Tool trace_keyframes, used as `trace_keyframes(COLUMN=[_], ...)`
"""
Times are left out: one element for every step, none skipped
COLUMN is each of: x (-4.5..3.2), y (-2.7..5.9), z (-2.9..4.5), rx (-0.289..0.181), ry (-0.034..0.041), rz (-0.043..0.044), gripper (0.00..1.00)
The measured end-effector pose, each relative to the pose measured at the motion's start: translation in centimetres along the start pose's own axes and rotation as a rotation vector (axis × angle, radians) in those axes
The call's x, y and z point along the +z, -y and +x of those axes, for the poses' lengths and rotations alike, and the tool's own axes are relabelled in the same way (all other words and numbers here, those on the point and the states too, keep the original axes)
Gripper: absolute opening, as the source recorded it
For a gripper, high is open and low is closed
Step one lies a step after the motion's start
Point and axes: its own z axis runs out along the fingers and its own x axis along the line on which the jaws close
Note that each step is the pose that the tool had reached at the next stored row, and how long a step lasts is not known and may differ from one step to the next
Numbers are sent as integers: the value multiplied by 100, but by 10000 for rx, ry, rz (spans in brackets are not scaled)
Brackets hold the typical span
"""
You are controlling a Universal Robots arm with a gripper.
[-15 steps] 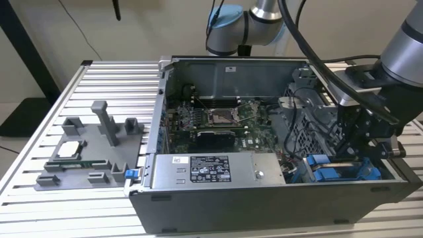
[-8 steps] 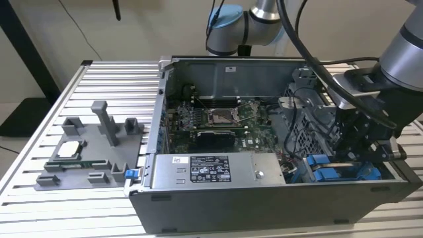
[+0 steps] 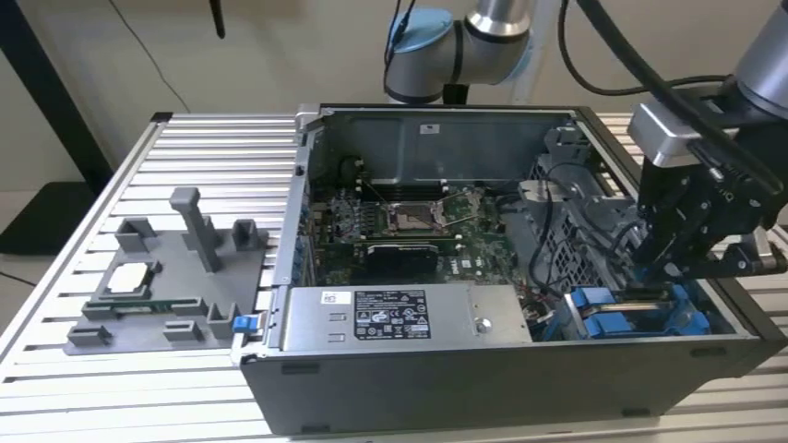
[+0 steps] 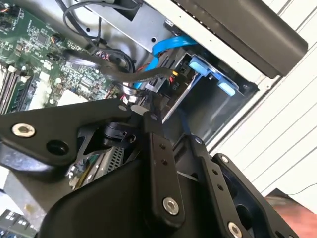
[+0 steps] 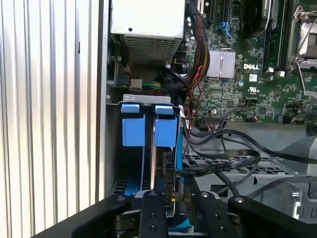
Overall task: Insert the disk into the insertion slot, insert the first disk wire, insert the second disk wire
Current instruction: 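Insert the second disk wire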
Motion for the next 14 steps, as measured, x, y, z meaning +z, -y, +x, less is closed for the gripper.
trace_keyframes(x=[-31, -60, -87, -114, -135, -153, -161, -168, -176, -183, -191, -205, -224, -245], y=[1, 2, 3, 4, 5, 7, 9, 11, 12, 15, 18, 21, 21, 22], z=[-2, -4, -6, -9, -10, -12, -13, -13, -14, -14, -15, -16, -17, -19], rx=[0, 0, 0, -1, 0, -1, -1, 1, 5, 6, 8, 9, 10, 11], ry=[-2, -4, 0, -3, -1, -10, -50, -100, -137, -180, -219, -259, -282, -303], rz=[0, 0, 0, 0, -3, -19, -45, -78, -113, -154, -191, -218, -234, -243], gripper=[100, 100, 100, 100, 100, 100, 100, 100, 100, 100, 100, 100, 100, 100])
